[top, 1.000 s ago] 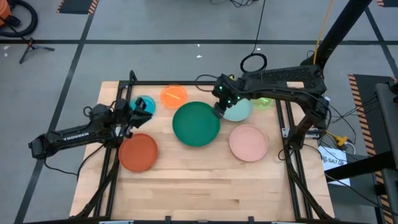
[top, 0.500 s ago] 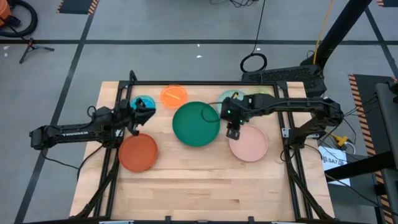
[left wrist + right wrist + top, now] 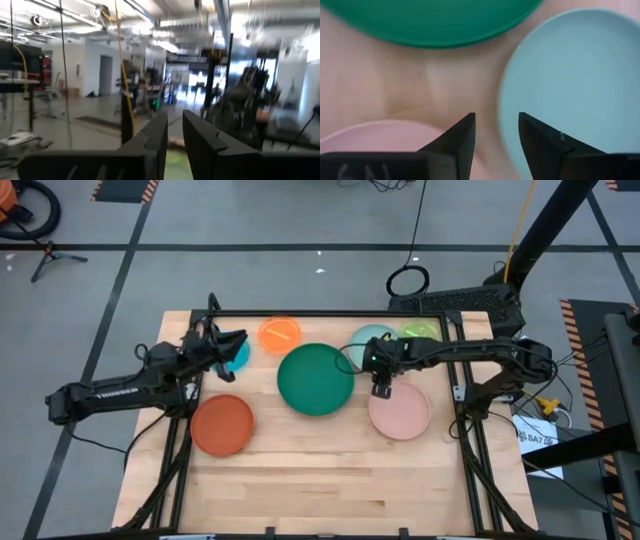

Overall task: Stack plastic plates
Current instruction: Stack the light blue plate on top of the dark green plate

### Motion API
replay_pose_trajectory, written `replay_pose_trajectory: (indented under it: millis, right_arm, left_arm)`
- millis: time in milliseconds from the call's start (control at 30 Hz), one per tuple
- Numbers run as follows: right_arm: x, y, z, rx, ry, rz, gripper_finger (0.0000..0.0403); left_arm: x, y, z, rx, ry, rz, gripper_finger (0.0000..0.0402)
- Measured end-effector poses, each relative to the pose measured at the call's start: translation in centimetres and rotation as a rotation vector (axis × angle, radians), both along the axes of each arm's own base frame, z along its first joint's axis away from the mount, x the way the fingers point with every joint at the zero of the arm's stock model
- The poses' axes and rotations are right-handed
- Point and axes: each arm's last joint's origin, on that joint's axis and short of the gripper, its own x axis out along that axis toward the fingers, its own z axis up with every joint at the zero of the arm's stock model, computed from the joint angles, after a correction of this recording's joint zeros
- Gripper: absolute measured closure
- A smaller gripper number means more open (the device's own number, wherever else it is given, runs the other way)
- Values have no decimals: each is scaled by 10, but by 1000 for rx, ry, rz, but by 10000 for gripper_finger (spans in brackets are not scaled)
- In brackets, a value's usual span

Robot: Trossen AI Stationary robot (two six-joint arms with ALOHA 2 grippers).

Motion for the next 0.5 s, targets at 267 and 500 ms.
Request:
replay_pose_trajectory:
  millis: [267,500]
  right_arm:
    - [-5,-12,-9,-9,-30,-45,261]
    - [-9,-10,-25,10,-66,-104,261]
  left_arm:
    - [7,3,14,28,76,16,337]
    - [7,3,32,98,78,36,337]
